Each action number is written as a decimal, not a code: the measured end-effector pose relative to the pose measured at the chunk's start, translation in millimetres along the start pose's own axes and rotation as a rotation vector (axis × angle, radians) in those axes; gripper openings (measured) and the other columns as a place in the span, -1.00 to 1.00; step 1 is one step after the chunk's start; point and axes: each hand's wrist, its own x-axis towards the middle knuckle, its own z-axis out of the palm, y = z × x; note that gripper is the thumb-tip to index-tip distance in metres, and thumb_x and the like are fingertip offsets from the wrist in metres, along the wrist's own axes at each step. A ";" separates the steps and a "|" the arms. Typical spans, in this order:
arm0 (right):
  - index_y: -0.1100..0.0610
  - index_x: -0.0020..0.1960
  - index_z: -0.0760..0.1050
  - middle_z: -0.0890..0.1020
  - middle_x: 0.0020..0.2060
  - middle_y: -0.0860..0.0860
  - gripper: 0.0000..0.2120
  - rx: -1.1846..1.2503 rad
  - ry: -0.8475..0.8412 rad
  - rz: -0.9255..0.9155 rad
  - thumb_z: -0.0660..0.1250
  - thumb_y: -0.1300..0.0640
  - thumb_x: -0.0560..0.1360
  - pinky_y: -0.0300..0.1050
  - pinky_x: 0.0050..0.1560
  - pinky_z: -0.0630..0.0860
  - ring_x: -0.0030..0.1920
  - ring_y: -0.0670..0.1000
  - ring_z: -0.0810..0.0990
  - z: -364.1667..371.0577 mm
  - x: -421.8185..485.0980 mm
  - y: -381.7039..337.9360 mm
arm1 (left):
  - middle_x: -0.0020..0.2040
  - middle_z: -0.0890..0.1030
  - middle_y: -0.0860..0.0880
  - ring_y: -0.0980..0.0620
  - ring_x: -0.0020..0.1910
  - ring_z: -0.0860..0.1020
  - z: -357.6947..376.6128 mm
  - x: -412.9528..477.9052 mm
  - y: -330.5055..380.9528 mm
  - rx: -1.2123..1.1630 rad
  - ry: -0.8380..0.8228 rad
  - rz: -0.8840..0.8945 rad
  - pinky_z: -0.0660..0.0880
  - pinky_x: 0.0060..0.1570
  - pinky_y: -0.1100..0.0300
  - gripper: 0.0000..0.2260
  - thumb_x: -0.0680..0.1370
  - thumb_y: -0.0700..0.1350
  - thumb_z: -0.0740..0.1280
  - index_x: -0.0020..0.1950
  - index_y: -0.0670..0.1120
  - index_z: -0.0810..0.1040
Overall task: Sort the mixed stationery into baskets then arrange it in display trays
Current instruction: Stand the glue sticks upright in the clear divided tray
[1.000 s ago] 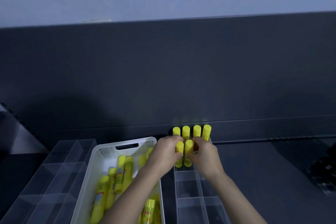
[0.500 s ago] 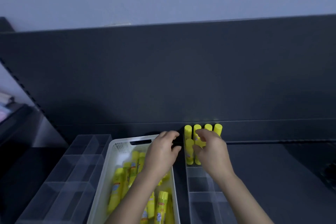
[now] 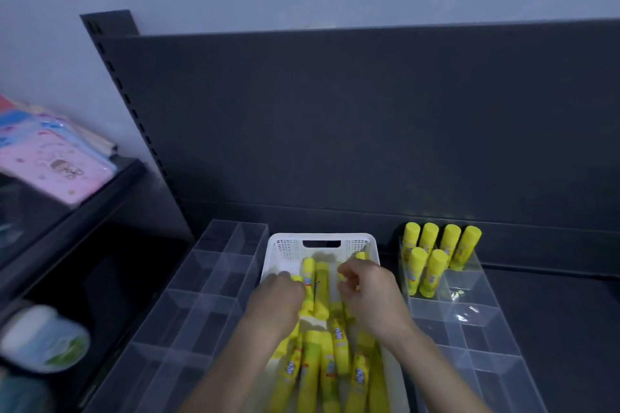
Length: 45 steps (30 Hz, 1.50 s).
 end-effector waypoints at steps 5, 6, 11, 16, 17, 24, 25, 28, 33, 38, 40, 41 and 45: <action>0.15 -0.07 0.56 0.60 -0.22 -0.02 -0.92 -0.036 -0.021 0.025 0.30 0.21 0.47 -0.21 -0.26 0.42 -0.23 -0.04 0.52 6.6 -0.3 1.4 | 0.10 0.49 -0.18 -0.22 0.06 0.53 -4.1 2.4 0.3 0.009 -0.015 0.011 0.44 -0.16 0.02 -0.74 0.48 -0.33 0.24 0.16 -0.17 0.40; 0.18 -0.08 0.55 0.61 -0.22 0.02 -0.92 -0.046 -0.028 0.023 0.30 0.22 0.47 -0.15 -0.24 0.45 -0.23 -0.02 0.53 7.3 0.0 0.8 | 0.08 0.49 -0.18 -0.23 0.03 0.54 -5.7 4.2 0.5 0.002 0.005 0.016 0.41 -0.21 0.02 -0.73 0.47 -0.35 0.23 0.14 -0.17 0.39; 0.22 -0.07 0.55 0.62 -0.20 0.08 -0.90 -0.049 -0.054 0.035 0.27 0.24 0.48 -0.05 -0.19 0.49 -0.20 0.03 0.57 7.7 2.5 0.3 | 0.01 0.52 -0.12 -0.10 -0.04 0.56 -1.9 13.3 -2.2 -0.481 -0.029 -0.005 0.53 -0.18 0.07 -0.63 0.40 -0.31 0.31 0.18 -0.12 0.41; 0.17 -0.12 0.52 0.54 -0.25 0.01 -0.92 -0.120 -0.112 0.027 0.25 0.24 0.48 -0.18 -0.30 0.40 -0.23 0.00 0.50 12.7 6.5 3.9 | -0.17 0.59 0.09 0.09 -0.16 0.57 1.5 8.7 -12.3 -0.747 0.302 -0.098 0.55 -0.17 0.10 -0.71 0.34 -0.26 0.40 0.00 0.00 0.58; 0.13 -0.18 0.48 0.50 -0.28 -0.01 -0.91 -0.154 -0.141 0.020 0.24 0.25 0.47 -0.21 -0.33 0.33 -0.23 0.00 0.47 14.6 8.6 3.4 | -0.18 0.59 0.10 0.10 -0.16 0.57 1.2 7.6 -12.9 -0.789 0.362 -0.110 0.55 -0.17 0.10 -0.73 0.34 -0.25 0.41 -0.04 0.03 0.57; 0.14 0.19 0.38 0.48 0.08 0.14 -0.46 -0.580 -0.414 -0.101 0.33 -0.22 0.41 -0.01 0.06 0.38 0.13 0.16 0.41 41.2 11.1 -5.8 | -0.08 0.58 0.11 0.12 -0.10 0.55 5.2 5.5 -12.7 -0.933 0.490 -0.108 0.49 -0.10 0.29 -0.71 0.38 -0.27 0.46 0.00 0.04 0.56; 0.12 0.26 0.34 0.47 0.12 0.15 -0.39 -0.635 -0.418 -0.111 0.30 -0.28 0.41 0.03 0.13 0.37 0.16 0.18 0.39 44.5 11.4 -5.8 | -0.09 0.57 0.13 0.15 -0.11 0.54 5.6 4.8 -13.6 -0.938 0.501 -0.100 0.45 -0.14 0.38 -0.71 0.38 -0.26 0.46 0.00 0.06 0.55; 0.10 0.31 0.32 0.47 0.14 0.15 -0.40 -0.713 -0.355 -0.159 0.27 -0.26 0.44 0.06 0.16 0.38 0.17 0.19 0.40 49.2 12.5 -2.9 | -0.12 0.58 0.15 0.23 -0.14 0.53 4.3 2.9 -14.4 -0.958 0.528 -0.057 0.44 -0.18 0.43 -0.72 0.39 -0.23 0.46 -0.08 0.12 0.52; 0.12 0.25 0.36 0.50 0.02 0.13 -0.64 -0.606 -0.232 -0.166 0.26 0.05 0.49 -0.07 -0.18 0.44 -0.03 0.19 0.56 47.2 6.7 -3.6 | -0.18 0.60 0.18 0.29 -0.12 0.54 3.1 -0.5 -10.8 -1.014 0.574 -0.024 0.43 -0.20 0.46 -0.69 0.38 -0.22 0.44 -0.22 0.20 0.46; 0.12 0.09 0.52 0.57 -0.16 0.10 -0.77 -0.141 0.062 -0.049 0.25 0.22 0.46 -0.10 -0.25 0.43 -0.22 0.10 0.57 17.4 11.7 -8.8 | -0.17 0.60 0.18 0.31 -0.14 0.55 1.4 1.9 -3.9 -1.124 0.569 0.008 0.40 -0.19 0.52 -0.71 0.49 -0.23 0.40 -0.16 0.17 0.47; 0.11 0.09 0.53 0.60 -0.28 0.03 -0.79 -0.020 0.166 0.026 0.31 0.20 0.45 -0.22 -0.36 0.39 -0.39 -0.04 0.51 0.4 12.0 -11.3 | -0.13 0.59 0.17 0.31 -0.14 0.55 -2.7 4.1 3.0 -1.171 0.554 -0.013 0.41 -0.19 0.52 -0.72 0.51 -0.21 0.38 0.00 0.19 0.49; 0.10 0.09 0.52 0.57 -0.34 -0.01 -0.78 0.014 0.198 0.052 0.33 0.18 0.45 -0.27 -0.41 0.34 -0.43 -0.10 0.47 -8.1 12.1 -11.7 | -0.09 0.58 0.15 0.30 -0.15 0.55 -5.0 5.5 7.2 -1.181 0.548 -0.018 0.42 -0.19 0.51 -0.72 0.53 -0.18 0.37 0.11 0.19 0.51; 0.02 0.03 0.47 0.50 -0.47 -0.10 -0.82 0.106 0.304 0.090 0.36 0.12 0.44 -0.32 -0.43 0.34 -0.46 -0.15 0.48 -45.6 12.8 -8.3 | -0.03 0.62 0.12 0.21 -0.14 0.58 -24.7 12.8 23.2 -1.227 0.663 -0.018 0.48 -0.12 0.38 -0.81 0.55 -0.09 0.33 0.09 0.16 0.59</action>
